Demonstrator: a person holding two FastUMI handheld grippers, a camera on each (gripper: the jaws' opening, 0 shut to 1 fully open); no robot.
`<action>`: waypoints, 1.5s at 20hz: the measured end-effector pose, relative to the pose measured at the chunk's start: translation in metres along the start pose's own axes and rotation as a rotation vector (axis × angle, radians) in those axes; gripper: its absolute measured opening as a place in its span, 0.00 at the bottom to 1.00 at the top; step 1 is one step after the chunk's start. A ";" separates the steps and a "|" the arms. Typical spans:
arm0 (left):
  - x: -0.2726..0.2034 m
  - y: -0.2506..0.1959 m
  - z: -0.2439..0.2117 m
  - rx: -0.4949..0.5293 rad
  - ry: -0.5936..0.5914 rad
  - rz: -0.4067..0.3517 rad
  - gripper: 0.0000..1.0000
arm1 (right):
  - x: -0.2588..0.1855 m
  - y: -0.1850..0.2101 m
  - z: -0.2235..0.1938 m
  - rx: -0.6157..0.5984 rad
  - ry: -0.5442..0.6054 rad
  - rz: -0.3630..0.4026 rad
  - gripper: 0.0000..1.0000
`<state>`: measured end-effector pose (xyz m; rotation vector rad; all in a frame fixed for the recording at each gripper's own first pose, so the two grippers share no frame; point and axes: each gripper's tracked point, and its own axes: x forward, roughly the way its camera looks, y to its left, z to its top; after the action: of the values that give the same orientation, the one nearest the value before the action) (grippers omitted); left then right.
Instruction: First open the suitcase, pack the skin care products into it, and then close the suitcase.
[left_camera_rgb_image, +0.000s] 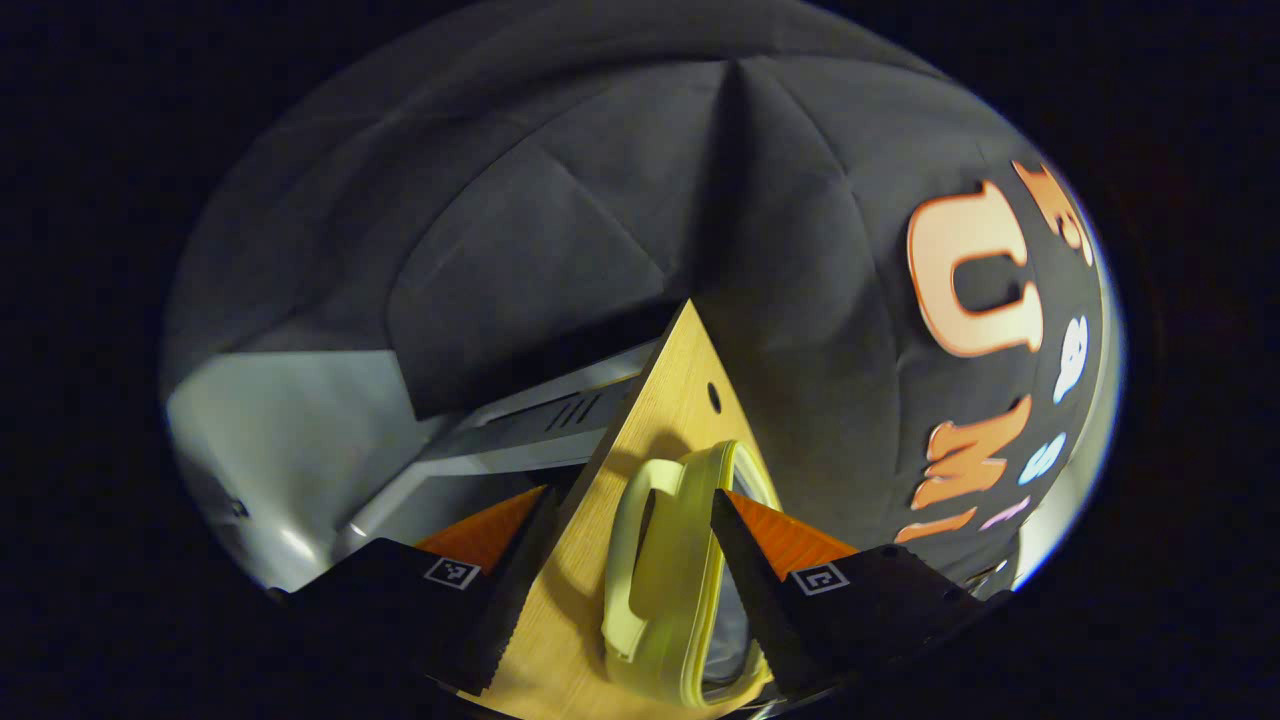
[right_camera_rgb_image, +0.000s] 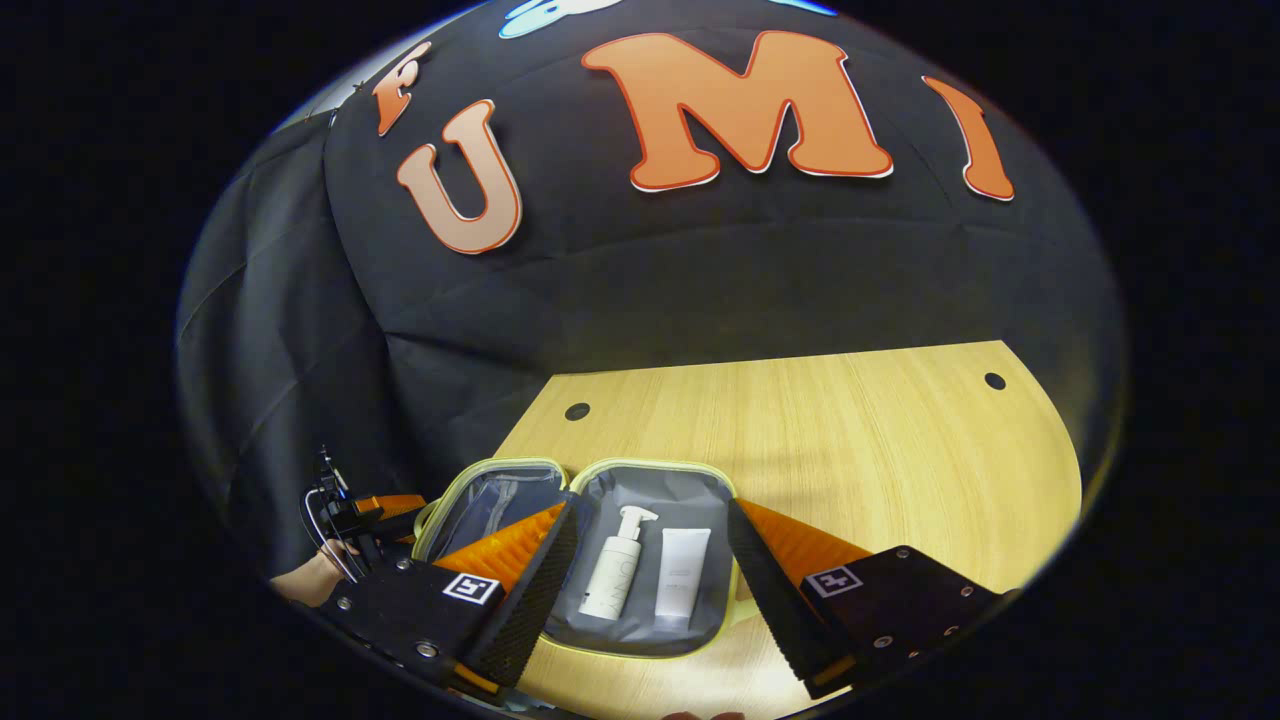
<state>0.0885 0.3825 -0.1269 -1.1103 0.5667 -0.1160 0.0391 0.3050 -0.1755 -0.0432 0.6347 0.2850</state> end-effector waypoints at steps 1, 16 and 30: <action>0.004 0.007 0.001 -0.022 -0.005 0.013 0.96 | -0.001 -0.003 0.000 0.007 0.000 -0.011 0.96; -0.015 -0.086 0.016 0.435 -0.042 0.125 0.06 | -0.006 -0.011 0.009 0.023 -0.058 -0.003 0.95; -0.040 -0.335 -0.074 1.091 -0.144 0.315 0.06 | -0.066 -0.098 0.077 0.005 -0.237 -0.021 0.95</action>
<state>0.0811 0.1848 0.1560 0.0347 0.4380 -0.0527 0.0598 0.2044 -0.0790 -0.0107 0.3992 0.2632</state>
